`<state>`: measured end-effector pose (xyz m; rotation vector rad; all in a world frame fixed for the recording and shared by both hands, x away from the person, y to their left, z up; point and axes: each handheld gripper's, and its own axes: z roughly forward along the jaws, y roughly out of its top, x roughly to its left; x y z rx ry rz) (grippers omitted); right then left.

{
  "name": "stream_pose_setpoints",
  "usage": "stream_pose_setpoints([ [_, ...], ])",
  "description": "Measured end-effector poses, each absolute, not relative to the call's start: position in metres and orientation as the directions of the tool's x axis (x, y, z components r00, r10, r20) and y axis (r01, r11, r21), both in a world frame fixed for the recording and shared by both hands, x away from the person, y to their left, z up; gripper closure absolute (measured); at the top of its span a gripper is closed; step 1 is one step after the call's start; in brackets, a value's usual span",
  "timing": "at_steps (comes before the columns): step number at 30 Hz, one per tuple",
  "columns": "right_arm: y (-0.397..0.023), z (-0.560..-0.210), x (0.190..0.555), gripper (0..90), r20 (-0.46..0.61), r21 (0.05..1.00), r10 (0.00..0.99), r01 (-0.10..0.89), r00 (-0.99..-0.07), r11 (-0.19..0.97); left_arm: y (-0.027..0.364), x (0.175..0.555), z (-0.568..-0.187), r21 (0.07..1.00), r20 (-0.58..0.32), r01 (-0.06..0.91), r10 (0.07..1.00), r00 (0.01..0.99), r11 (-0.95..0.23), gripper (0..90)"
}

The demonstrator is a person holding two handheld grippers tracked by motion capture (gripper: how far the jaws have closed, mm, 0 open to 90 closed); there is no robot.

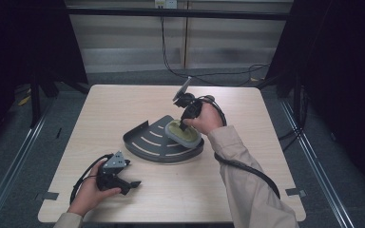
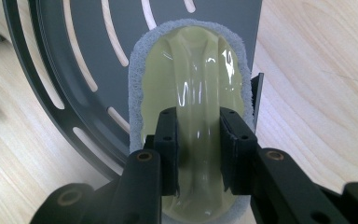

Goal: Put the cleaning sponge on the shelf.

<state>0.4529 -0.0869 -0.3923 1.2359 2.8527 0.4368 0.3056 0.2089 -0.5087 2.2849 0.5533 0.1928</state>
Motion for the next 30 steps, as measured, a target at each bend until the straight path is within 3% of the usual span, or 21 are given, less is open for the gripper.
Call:
stream_pose_setpoints([
  [30,-0.086,-0.410,0.451,70.9,0.122,0.250,0.721,0.724,-0.682,0.643,0.209,0.305,-0.509,0.716,-0.029,0.331,0.447,0.894,-0.615,8.5],
])
